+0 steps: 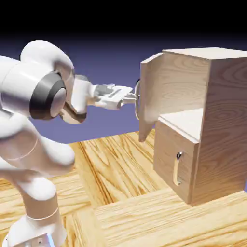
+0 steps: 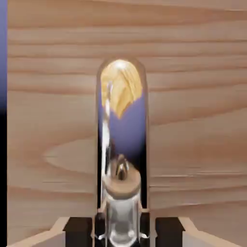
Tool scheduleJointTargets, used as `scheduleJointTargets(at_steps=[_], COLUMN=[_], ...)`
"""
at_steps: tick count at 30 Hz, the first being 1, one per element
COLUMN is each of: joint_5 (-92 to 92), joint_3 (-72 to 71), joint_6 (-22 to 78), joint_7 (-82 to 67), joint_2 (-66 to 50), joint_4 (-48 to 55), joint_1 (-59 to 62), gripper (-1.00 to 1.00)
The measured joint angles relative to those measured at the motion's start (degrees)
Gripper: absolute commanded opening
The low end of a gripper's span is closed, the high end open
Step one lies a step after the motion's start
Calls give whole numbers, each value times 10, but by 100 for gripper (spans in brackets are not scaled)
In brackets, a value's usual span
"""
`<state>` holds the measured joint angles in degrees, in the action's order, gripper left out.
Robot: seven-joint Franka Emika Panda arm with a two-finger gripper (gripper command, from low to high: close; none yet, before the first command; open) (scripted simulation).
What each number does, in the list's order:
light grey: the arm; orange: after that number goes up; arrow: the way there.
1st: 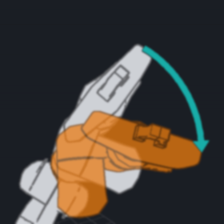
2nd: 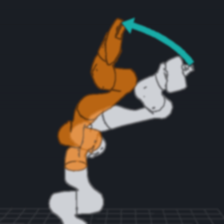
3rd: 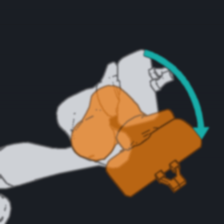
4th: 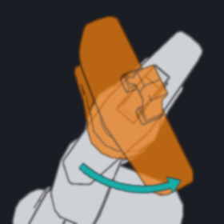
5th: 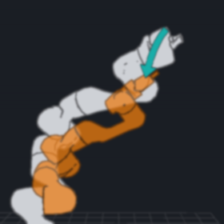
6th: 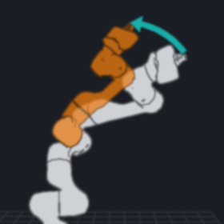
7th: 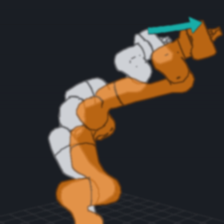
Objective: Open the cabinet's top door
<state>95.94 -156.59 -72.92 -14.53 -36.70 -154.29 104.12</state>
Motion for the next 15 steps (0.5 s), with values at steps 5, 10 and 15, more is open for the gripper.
scheduleJointTargets(at_steps=[5, 10, 15], joint_5=[-112, -209, -290], joint_3=[-24, -36, -39], joint_6=[73, 130, 181], joint_7=[43, 73, 90], joint_2=[104, 208, 308], joint_4=[78, 171, 274], joint_1=[-31, -47, -55], gripper=[-100, -100, -100])
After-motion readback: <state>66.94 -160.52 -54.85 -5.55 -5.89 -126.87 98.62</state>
